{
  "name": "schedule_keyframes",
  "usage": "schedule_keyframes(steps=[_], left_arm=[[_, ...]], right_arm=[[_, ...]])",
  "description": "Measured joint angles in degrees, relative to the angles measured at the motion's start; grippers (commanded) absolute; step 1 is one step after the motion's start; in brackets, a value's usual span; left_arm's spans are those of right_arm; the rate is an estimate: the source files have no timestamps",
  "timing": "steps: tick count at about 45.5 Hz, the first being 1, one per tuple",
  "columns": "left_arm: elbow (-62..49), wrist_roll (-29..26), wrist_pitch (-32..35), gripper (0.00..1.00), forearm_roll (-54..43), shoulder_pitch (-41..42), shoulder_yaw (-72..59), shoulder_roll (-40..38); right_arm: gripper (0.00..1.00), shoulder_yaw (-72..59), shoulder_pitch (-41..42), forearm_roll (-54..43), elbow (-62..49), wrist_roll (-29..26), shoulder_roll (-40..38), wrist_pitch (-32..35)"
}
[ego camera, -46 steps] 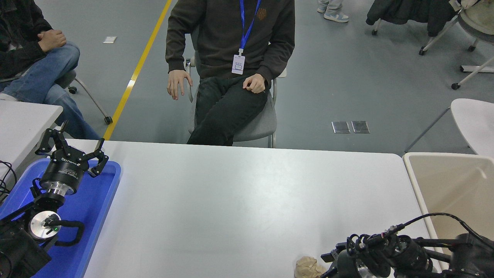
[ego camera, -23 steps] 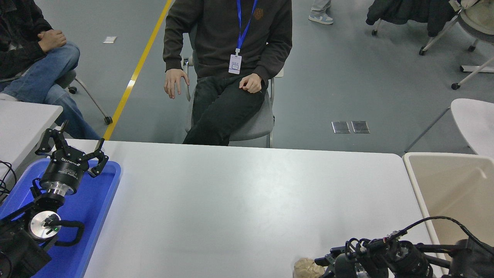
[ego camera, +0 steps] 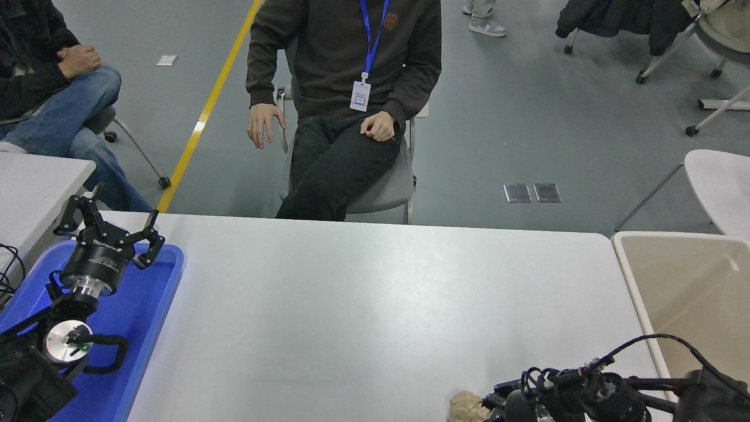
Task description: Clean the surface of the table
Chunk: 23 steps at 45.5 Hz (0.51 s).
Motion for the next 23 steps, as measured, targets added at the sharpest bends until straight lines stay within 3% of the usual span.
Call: schedule_keyframes(steps=[23], left_arm=[[0.00,0.01,0.00,1.00,0.00,0.00,0.00,0.00]], right_arm=[[0.00,-1.93,8.36,18.29,2.50,0.68,-3.97,1.08]])
